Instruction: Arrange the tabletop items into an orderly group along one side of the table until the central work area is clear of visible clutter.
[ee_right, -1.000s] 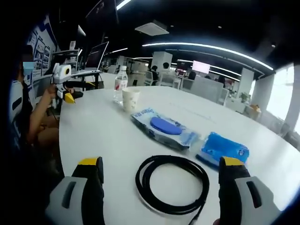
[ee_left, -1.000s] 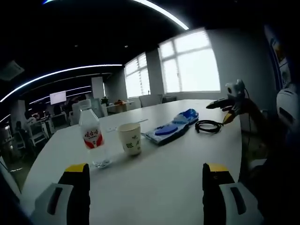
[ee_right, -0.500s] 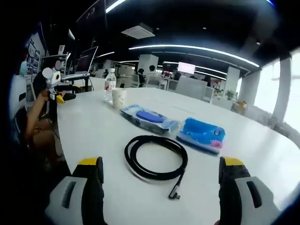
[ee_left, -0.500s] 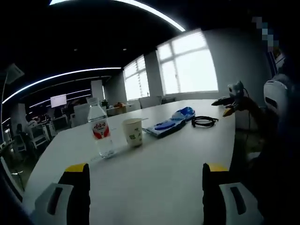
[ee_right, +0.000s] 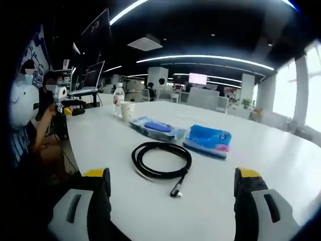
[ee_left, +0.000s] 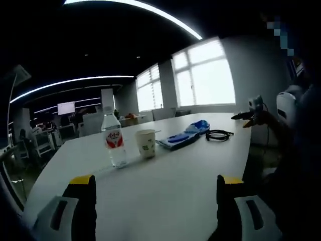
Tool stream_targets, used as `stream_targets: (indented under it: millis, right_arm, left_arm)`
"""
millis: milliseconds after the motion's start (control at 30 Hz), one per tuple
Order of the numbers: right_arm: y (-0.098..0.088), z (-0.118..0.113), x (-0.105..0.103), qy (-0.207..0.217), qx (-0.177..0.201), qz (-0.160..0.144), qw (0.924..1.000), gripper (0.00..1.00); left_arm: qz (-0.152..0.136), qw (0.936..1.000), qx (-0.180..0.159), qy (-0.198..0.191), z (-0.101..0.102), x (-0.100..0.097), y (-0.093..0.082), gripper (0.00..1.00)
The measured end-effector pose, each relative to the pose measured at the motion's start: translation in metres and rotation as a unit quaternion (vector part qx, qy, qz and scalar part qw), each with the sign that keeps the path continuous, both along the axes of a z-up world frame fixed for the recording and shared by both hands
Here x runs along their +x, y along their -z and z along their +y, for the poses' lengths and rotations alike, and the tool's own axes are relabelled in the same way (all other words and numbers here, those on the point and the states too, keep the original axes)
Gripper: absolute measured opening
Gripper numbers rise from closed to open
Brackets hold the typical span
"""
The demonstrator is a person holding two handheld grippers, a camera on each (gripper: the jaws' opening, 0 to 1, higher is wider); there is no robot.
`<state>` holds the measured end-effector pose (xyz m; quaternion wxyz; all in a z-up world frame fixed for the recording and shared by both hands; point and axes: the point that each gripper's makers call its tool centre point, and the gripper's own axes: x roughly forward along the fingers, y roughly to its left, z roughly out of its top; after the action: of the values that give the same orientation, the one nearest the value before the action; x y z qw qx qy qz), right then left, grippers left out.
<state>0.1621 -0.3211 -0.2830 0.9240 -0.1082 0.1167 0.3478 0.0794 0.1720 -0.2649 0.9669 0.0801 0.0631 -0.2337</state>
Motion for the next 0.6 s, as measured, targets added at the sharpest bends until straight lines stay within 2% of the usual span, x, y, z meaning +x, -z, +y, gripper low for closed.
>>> stream_targets:
  millis: [267, 333, 400, 533, 600]
  right_arm:
    - [0.002, -0.019, 0.002, 0.017, -0.01, -0.005, 0.9998, 1.0]
    - [0.005, -0.025, 0.004, 0.022, -0.029, -0.008, 0.9993, 1.0]
    - [0.011, -0.031, 0.006, 0.027, -0.048, 0.001, 0.9985, 1.0]
    - [0.009, -0.029, 0.004, 0.019, -0.021, 0.007, 0.9996, 1.0]
    - [0.009, -0.028, 0.004, 0.018, -0.022, 0.003, 0.9996, 1.0]
  left_arm:
    - [0.004, 1.0, 0.005, 0.001, 0.004, -0.004, 0.008, 1.0]
    - [0.001, 1.0, 0.003, -0.001, 0.009, -0.008, 0.006, 1.0]
    - [-0.004, 0.9999, -0.013, -0.007, 0.014, -0.008, 0.004, 1.0]
    - [0.0, 0.9999, -0.013, -0.009, 0.018, -0.01, 0.008, 1.0]
    - [0.0, 0.9999, -0.01, -0.005, 0.016, -0.011, 0.008, 1.0]
